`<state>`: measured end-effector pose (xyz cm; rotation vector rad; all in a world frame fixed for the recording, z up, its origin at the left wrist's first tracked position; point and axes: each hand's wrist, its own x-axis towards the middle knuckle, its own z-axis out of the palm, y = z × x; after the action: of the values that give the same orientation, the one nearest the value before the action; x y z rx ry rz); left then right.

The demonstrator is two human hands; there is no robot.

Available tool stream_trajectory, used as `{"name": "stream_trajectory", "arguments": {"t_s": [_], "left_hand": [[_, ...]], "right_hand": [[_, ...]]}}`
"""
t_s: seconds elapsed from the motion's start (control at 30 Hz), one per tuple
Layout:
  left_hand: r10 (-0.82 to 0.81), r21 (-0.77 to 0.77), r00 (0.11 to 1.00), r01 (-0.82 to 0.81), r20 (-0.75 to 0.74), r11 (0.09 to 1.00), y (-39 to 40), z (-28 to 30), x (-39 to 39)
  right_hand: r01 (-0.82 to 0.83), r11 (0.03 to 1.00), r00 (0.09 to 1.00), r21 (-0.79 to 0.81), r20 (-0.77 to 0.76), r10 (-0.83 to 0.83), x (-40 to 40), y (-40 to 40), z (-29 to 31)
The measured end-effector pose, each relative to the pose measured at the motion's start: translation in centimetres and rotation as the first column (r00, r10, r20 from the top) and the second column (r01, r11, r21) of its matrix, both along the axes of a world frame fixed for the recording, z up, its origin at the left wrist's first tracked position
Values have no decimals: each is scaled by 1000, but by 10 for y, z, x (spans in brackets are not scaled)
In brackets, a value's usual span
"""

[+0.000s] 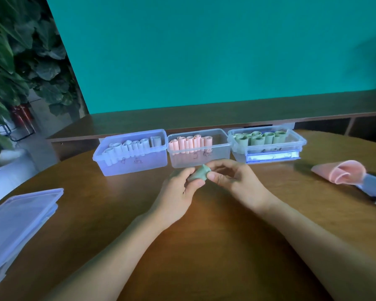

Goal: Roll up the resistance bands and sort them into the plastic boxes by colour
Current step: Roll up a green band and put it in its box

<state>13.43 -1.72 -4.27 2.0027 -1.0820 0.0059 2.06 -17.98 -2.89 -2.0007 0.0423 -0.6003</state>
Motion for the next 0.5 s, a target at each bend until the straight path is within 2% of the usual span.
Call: {"name": "stream_trajectory", "arguments": {"t_s": [0.13,0.3,0.43,0.5], "left_hand": [[-69,-52,993,64,-99,997,-35,12,-29],[-138,-145,974,112,-181,983,-87,16,-55],[-48,-343,980,-22,-194,939,-127,18,-68],[-2,-393,984,-71,-180,917,-142,16,-68]], "right_hand": [[32,995,999,94,15,-34,-34,-26,17],[182,980,982,-83,-34,-185,-65,-70,37],[351,905,934,-241,21,-357,-67,-106,52],[420,858,904,-295,55,-424,-63,-126,62]]}}
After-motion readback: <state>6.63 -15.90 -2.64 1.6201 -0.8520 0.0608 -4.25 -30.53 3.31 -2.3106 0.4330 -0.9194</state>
